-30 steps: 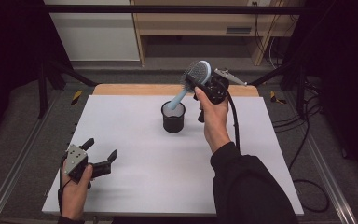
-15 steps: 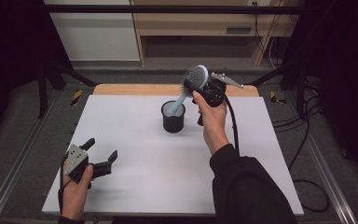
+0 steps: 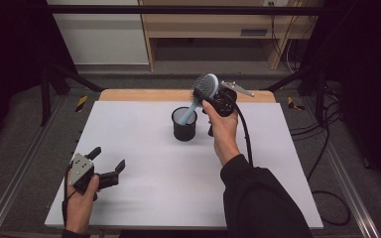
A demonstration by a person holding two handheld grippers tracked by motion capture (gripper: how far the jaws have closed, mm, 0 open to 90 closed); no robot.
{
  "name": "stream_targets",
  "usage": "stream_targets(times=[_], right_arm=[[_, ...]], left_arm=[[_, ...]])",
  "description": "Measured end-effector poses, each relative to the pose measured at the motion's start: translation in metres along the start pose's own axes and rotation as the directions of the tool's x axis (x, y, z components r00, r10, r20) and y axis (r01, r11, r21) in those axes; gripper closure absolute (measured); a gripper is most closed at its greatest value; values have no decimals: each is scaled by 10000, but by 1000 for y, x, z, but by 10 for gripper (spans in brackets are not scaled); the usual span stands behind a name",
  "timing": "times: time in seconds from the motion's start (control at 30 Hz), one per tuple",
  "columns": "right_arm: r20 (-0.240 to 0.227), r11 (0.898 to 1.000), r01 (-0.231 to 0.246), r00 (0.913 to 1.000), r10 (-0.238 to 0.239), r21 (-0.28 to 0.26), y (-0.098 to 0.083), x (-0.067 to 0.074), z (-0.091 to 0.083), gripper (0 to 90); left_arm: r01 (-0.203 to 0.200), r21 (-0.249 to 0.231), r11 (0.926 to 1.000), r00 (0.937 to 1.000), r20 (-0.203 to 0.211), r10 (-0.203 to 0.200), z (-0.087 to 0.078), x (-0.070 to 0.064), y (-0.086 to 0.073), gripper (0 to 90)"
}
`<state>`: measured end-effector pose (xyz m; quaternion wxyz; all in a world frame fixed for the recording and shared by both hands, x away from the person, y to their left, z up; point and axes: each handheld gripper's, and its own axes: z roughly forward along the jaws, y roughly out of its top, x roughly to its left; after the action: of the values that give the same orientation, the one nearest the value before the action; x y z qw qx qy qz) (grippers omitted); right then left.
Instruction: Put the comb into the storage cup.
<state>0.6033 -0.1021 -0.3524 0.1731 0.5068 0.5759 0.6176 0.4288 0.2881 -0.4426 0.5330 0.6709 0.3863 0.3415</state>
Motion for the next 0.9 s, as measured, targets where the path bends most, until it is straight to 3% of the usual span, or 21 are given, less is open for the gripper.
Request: stream_targets(times=[0.9], right_arm=[[-91,9990,-70,9999,74,449,-18,0,12,491]], left_arm=[[-123,106,9999,9998,169,121,3,-4,0,36]])
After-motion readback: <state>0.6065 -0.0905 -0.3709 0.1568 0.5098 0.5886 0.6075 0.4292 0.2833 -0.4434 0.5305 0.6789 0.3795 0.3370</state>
